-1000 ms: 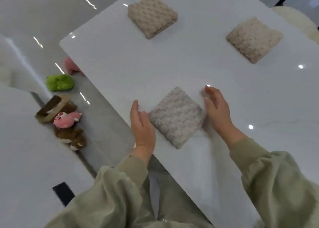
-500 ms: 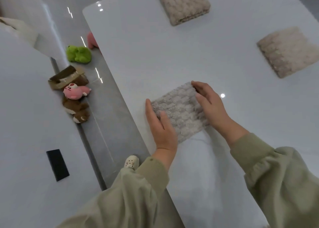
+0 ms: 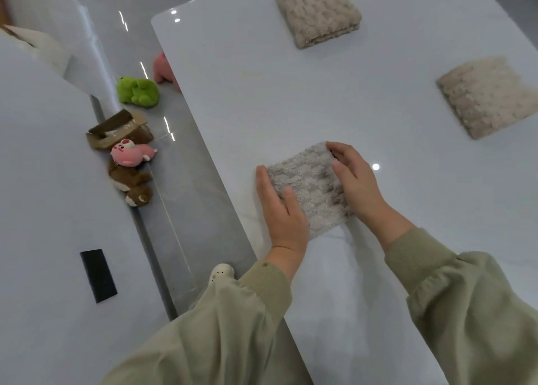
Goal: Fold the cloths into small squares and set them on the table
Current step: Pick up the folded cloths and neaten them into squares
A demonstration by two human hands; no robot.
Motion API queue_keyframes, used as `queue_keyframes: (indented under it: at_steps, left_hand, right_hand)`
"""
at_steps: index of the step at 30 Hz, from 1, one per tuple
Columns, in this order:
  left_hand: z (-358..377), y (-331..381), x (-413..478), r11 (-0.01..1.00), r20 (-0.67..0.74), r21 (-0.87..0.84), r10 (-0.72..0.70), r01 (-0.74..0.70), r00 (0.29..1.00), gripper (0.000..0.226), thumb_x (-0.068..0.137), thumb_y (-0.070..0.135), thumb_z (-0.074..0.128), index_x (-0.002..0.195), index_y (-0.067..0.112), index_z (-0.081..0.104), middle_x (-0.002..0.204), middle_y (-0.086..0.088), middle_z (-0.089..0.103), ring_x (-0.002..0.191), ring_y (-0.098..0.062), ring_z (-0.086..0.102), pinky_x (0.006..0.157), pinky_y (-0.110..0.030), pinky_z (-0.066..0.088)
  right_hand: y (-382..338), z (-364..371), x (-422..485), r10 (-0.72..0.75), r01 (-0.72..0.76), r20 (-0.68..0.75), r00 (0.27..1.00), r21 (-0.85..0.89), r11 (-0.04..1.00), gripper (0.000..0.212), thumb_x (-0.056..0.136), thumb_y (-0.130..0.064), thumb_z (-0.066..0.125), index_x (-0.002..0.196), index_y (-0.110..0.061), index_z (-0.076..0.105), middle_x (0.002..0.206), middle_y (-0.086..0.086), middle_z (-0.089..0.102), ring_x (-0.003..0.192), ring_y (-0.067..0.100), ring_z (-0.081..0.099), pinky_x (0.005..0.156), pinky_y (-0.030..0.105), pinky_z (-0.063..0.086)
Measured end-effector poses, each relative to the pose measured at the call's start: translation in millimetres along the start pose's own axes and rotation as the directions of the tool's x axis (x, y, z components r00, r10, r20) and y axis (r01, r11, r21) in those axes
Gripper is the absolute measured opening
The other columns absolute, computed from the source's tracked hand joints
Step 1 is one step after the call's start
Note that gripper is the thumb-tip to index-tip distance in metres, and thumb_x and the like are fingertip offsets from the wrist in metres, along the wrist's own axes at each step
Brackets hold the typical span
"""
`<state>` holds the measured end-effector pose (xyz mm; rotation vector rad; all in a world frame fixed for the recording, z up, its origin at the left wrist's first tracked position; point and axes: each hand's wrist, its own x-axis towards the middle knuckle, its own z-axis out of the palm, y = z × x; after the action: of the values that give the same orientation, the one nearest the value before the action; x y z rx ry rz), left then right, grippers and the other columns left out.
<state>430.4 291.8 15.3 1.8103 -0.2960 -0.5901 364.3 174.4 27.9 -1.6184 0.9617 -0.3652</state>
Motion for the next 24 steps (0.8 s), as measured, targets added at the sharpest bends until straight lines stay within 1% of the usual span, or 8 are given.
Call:
queue_keyframes:
  at_steps: [4,7,9,12,14,16,19,24]
  left_hand:
    - [-17.7,5.4,8.0,0.989,0.09,0.118,0.075,-0.086,0.993,0.058,0.096,0.013,0.038,0.149,0.011,0.014,0.157,-0.001,0.011,0.142,-0.004,0.008,0.109,-0.004,0.006]
    - [-40.0,7.1,27.8,0.903,0.232,0.329,0.206,-0.276,0.951,0.061,0.092,0.023,0.035,0.149,0.013,0.016,0.158,-0.003,0.007,0.145,-0.01,0.003,0.116,-0.019,0.004]
    - [-54.9,10.2,51.5,0.771,0.366,0.484,0.253,-0.415,0.896,0.062,0.091,0.031,0.028,0.15,0.013,0.016,0.159,-0.006,0.006,0.146,-0.017,0.0,0.119,-0.032,0.002]
    - [-71.5,17.0,84.8,0.469,0.561,0.635,0.268,-0.615,0.783,0.066,0.09,0.038,0.021,0.15,0.014,0.014,0.159,-0.009,0.006,0.146,-0.025,0.0,0.116,-0.044,0.002]
    - [-88.4,22.6,114.5,0.283,0.655,0.649,0.265,-0.706,0.708,0.066,0.091,0.041,0.02,0.151,0.016,0.013,0.158,-0.011,0.006,0.146,-0.029,0.001,0.115,-0.049,0.005]
    - [-104.2,30.3,147.8,0.166,0.715,0.63,0.258,-0.759,0.65,0.065,0.091,0.042,0.021,0.151,0.017,0.012,0.158,-0.012,0.006,0.146,-0.03,0.002,0.115,-0.052,0.008]
    - [-122.2,47.6,197.0,0.088,0.786,0.571,0.226,-0.816,0.575,0.064,0.095,0.043,0.024,0.151,0.021,0.003,0.159,-0.008,-0.002,0.146,-0.028,-0.006,0.115,-0.05,0.001]
    - [-149.5,74.6,270.6,-0.008,0.881,0.449,0.169,-0.893,0.441,0.067,0.097,0.045,0.029,0.149,0.026,-0.009,0.158,-0.005,-0.013,0.145,-0.026,-0.015,0.115,-0.048,-0.005]
  right_hand:
    - [-5.4,-3.7,-2.5,0.012,-0.019,-0.113,0.994,-0.057,0.998,0.041,0.093,-0.026,0.044,0.132,-0.014,0.049,0.129,-0.005,0.054,0.119,0.003,0.05,0.093,0.005,0.038]
    - [-11.6,0.3,-7.6,0.007,-0.039,-0.169,0.986,-0.189,0.981,0.039,0.099,-0.025,0.041,0.137,-0.018,0.043,0.142,-0.007,0.044,0.13,0.002,0.039,0.103,0.011,0.03]
    - [-21.0,13.0,-8.0,-0.026,-0.028,-0.178,0.984,-0.296,0.955,0.042,0.099,-0.026,0.04,0.14,-0.016,0.04,0.149,-0.007,0.034,0.13,-0.003,0.029,0.103,0.008,0.023]
    - [-32.2,34.9,-3.2,-0.092,0.007,-0.16,0.983,-0.469,0.883,0.044,0.097,-0.026,0.04,0.14,-0.013,0.038,0.155,0.001,0.022,0.14,0.011,0.021,0.115,0.033,0.022]
    - [-45.4,57.9,5.8,-0.104,-0.007,-0.157,0.982,-0.586,0.811,0.048,0.096,-0.029,0.036,0.14,-0.009,0.037,0.156,0.007,0.018,0.144,0.021,0.015,0.118,0.04,0.01]
    - [-57.3,80.6,19.5,-0.113,-0.025,-0.152,0.982,-0.694,0.72,0.059,0.092,-0.038,0.026,0.141,-0.008,0.034,0.157,0.011,0.016,0.145,0.024,0.01,0.117,0.043,0.003]
    - [-72.2,112.7,45.4,-0.093,-0.09,-0.19,0.977,-0.77,0.632,0.075,0.084,-0.048,0.013,0.146,-0.009,0.026,0.158,0.011,0.008,0.146,0.024,0.002,0.115,0.046,-0.004]
    - [-101.6,168.8,83.6,-0.015,-0.267,-0.343,0.939,-0.759,0.593,0.075,0.087,-0.05,0.01,0.15,-0.01,0.01,0.159,0.009,0.001,0.146,0.022,-0.004,0.116,0.048,-0.004]
